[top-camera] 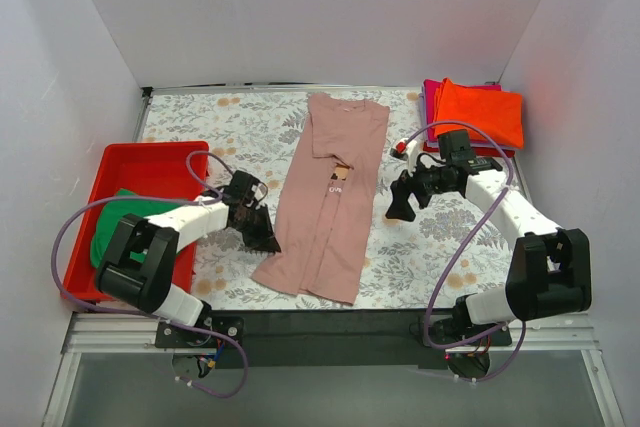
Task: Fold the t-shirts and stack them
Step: Fold the tshirt
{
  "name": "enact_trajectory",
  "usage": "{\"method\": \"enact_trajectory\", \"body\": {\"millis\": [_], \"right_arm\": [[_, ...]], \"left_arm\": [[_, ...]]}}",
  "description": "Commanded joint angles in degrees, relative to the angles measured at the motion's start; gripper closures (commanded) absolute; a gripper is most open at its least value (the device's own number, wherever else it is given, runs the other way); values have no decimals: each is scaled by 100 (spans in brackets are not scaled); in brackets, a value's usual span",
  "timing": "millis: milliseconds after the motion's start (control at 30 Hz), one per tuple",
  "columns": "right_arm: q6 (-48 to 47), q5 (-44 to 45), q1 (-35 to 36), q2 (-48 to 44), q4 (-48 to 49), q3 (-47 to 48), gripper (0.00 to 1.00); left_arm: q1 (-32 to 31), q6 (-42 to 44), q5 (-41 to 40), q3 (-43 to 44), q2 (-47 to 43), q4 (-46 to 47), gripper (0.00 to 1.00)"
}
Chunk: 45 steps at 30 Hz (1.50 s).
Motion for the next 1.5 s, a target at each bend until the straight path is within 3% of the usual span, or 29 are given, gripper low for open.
{"method": "enact_trajectory", "body": {"millis": [0,167,300,367,400,500,600,767,900,1133,1300,1367,1467], "right_arm": [[695,302,-185,-196,661,-112,2],[969,689,-256,-196,978,-209,2],[1031,768,-300,-82,979,-191,2],[1013,760,-309,-20,961,-174,2],[1004,751,-309,6,961,-174,2],[1013,716,-309,208,952,-86,2],[1092,654,-318,594,908,159,2],[1145,566,-327,753,829,459,2],[1092,566,-353,736,803,468,2],[1004,514,-476,429,864,231,2],[1031,286,-669,262,926,64,2],[1048,224,-739,235,935,46,2],[1057,109,-818,182,935,20,2]], "left_arm": [[-646,-447,775,-306,-178,298,100],[-1725,-1439,1338,-474,94,1535,99],[-2307,-1775,1016,-202,394,1916,77],[-2334,-1802,769,-122,158,1864,71],[-2334,-1767,559,-96,-9,1768,61],[-2256,-1557,-382,62,-597,1311,44],[-1695,-1232,-648,133,-862,1213,41],[-202,-669,98,744,-153,1643,41],[187,-317,240,2113,1428,1504,42],[460,-158,144,4911,3925,548,54],[531,-62,-6,6406,5121,-218,80],[566,-9,-102,7048,5446,-614,80],[627,35,-50,7662,5895,-852,94]]}}
